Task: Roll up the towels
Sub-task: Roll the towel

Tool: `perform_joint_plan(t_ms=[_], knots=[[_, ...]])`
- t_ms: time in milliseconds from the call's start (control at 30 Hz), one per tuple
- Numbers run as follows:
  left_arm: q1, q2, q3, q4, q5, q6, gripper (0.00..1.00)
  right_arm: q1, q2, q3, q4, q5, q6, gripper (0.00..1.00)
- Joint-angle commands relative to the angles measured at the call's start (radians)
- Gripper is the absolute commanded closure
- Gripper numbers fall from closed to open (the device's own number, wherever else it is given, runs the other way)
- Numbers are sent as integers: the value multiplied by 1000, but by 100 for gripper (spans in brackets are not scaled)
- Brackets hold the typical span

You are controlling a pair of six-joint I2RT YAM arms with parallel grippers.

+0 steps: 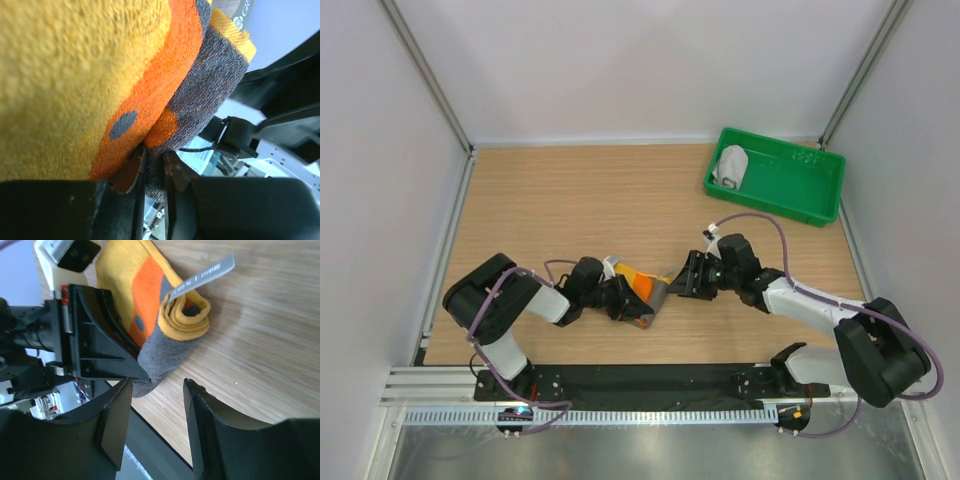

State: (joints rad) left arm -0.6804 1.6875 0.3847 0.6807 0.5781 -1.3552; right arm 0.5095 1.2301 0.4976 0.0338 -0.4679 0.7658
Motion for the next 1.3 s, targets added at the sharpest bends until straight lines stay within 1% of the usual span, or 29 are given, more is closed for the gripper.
perform_joint_plan(t_ms=[0, 33, 133, 333, 433, 600, 733, 767, 867, 967, 1000, 1067, 1167, 1200, 1233, 1267], knots=[[21, 29, -7, 76, 62, -68, 100, 58, 54, -19, 139, 51, 30, 48], [24, 35, -9, 76, 66, -71, 100, 66, 71, -24, 170, 58, 32, 48], [42, 41, -13, 74, 72, -76, 100, 83, 144, -50, 242, 75, 41, 43], [58, 60, -24, 69, 80, -74, 100, 96, 290, -82, 412, 64, 84, 41], [58, 70, -30, 77, 81, -74, 100, 112, 330, -80, 454, 69, 96, 40], [61, 80, -32, 94, 86, -78, 100, 130, 364, -70, 474, 78, 105, 40], [61, 78, -29, 95, 89, -76, 100, 138, 390, -64, 488, 86, 107, 51], [61, 78, -27, 95, 91, -76, 100, 142, 394, -64, 492, 84, 110, 60], [61, 77, -27, 95, 91, -70, 100, 147, 410, -57, 506, 81, 118, 70], [61, 67, -27, 74, 78, -47, 100, 149, 398, -47, 486, 87, 121, 71], [61, 64, -26, 54, 74, -36, 99, 150, 393, -41, 453, 94, 118, 72], [61, 43, -20, -25, 52, 5, 95, 150, 378, -16, 402, 106, 96, 72], [61, -1, -1, -154, 20, 71, 89, 152, 344, 24, 295, 133, 63, 76], [61, -18, 6, -191, 8, 94, 88, 152, 330, 36, 235, 149, 53, 77], [61, -35, 16, -242, -4, 116, 85, 152, 325, 60, 206, 155, 46, 77], [61, -73, 37, -332, -41, 166, 83, 152, 322, 71, 181, 158, 30, 78]])
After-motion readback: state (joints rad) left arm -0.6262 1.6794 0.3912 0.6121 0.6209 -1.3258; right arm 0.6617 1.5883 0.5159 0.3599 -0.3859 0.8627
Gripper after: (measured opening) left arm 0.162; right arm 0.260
